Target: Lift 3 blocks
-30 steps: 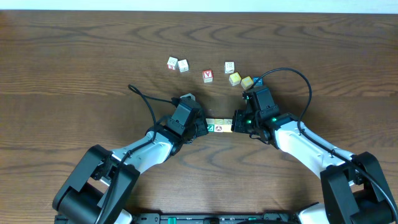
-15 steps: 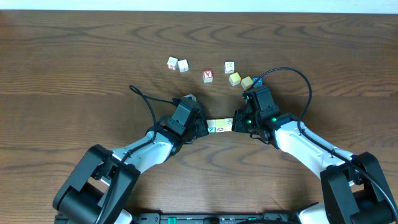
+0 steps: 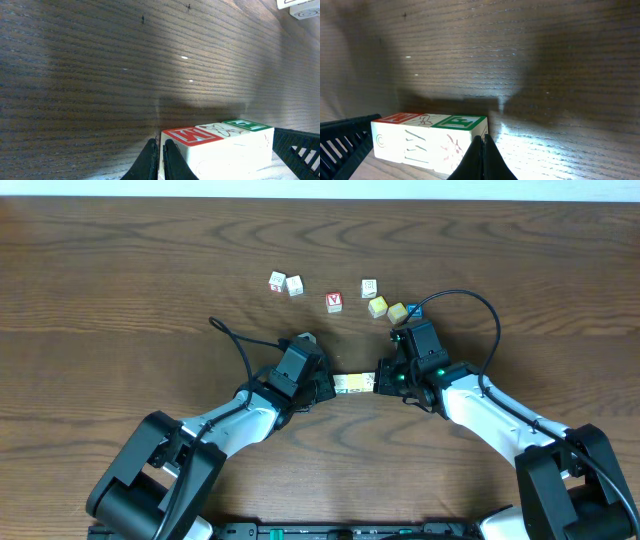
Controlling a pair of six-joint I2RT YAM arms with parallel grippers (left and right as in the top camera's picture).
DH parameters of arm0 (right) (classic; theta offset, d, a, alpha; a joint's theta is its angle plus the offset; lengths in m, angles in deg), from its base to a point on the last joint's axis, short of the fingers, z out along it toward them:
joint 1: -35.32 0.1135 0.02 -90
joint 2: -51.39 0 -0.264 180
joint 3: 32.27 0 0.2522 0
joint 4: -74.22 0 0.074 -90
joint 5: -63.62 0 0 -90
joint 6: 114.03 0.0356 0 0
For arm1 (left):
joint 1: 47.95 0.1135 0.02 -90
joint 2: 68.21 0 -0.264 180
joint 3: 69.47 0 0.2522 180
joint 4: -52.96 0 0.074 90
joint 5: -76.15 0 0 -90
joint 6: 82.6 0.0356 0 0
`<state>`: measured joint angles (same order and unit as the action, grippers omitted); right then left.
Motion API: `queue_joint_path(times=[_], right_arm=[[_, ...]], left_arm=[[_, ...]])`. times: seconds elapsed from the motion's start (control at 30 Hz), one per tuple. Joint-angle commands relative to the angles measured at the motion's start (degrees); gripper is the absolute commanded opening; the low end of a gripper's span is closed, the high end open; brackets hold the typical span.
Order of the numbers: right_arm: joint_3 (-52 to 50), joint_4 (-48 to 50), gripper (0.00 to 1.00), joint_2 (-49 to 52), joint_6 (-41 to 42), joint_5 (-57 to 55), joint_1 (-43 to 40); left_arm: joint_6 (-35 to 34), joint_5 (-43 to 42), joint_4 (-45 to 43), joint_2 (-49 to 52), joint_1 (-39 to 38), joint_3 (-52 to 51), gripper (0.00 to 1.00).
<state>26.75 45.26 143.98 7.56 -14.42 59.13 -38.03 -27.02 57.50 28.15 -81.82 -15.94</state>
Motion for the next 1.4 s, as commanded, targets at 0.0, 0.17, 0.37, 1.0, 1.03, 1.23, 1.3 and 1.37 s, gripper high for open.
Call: queue_joint_path(times=[0.0,0.17,0.37,1.0,1.03,1.23,1.3,1.37], right_arm=[[1.6,0.6,0.01,0.3,-0.3,8.0,2.1],[1.6,0.2,0.01,0.3,-0.3,8.0,2.1],[1.6,-1.2,0.01,0.3,-0.3,7.3,1.3],[2.4,-5.5,0.01,0.3,-0.3,3.2,-0.7],[2.7,-6.2,0.01,0.3,-0.3,2.7,-0.8],[3.3,-7.6,0.01,0.3,-0.3,1.3,-1.0],[3.3,-7.6,0.01,0.3,-0.3,0.8,-1.0],[3.3,-8.0,0.01,0.3,-0.3,-0.3,-1.0]], left_arm=[[-0.7,-5.4,-1.4,0.2,-1.4,0.6,0.09],[-0.3,-5.4,-1.4,0.2,-1.2,0.6,0.13],[-0.1,-5.2,-1.4,0.2,-1.2,0.6,0.17],[-0.1,-0.5,1.1,0.1,-1.0,0.6,0.17],[-0.1,-0.2,1.3,0.0,-0.9,0.6,0.17],[-0.1,0.8,3.3,-0.2,0.5,0.6,0.21],[-0.2,0.8,3.7,-0.2,0.9,0.6,0.21],[-0.2,0.9,4.0,-0.2,1.2,0.6,0.21]])
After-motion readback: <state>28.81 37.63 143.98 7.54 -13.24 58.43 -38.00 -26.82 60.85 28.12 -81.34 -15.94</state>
